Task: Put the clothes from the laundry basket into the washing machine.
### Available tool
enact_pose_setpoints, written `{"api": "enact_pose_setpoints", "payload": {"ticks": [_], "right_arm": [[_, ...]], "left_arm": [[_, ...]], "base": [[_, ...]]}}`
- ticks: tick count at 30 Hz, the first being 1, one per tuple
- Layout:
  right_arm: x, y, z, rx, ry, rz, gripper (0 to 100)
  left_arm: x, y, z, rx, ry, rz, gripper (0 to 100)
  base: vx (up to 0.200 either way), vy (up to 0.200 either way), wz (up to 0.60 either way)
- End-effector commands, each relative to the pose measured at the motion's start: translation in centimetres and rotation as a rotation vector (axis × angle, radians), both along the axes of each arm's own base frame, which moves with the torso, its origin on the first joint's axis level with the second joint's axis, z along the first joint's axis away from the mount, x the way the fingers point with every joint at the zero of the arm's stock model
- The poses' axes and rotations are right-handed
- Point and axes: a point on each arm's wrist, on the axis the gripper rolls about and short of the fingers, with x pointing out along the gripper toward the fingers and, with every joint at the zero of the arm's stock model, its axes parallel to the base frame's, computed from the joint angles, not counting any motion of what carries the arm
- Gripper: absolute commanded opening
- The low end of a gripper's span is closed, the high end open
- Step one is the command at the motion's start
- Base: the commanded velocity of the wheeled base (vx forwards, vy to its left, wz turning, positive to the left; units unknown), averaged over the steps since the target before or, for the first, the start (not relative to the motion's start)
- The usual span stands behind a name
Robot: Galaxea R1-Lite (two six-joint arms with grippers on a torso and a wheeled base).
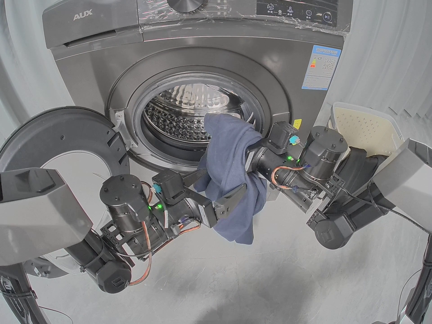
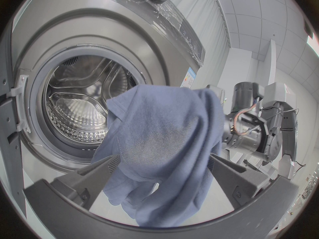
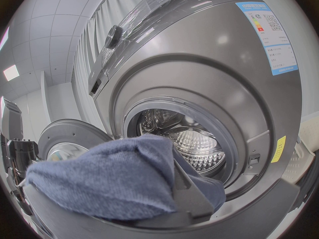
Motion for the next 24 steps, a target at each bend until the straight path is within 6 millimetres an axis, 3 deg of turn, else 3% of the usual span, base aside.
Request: {"api": "enact_pose_setpoints", "payload": {"ticks": [1, 7, 13, 24], "right_arm": [[-0.8, 0.8, -0.1, 0.001, 0.006, 0.03, 0], [-3.2, 2.1, -0.1, 0.0, 0.027, 0.096, 0], [-4.4, 2.7, -0.8, -0.011, 0.051, 0.131, 0], [-5.2, 3.1, -1.2, -0.012, 0.07, 0.155, 0]], "left_arm": [[1.1, -0.5, -1.4, 0.018, 0.023, 0.013, 100], [4.3, 0.1, -3.6, 0.032, 0.034, 0.092, 100], [6.6, 1.0, -3.6, 0.011, 0.002, 0.145, 100], [7.2, 0.8, -3.0, -0.007, -0.031, 0.156, 100]], "base": [[0.0, 0.0, 0.0], [0.0, 0.0, 0.0], [0.0, 0.0, 0.0], [0.0, 0.0, 0.0]]}}
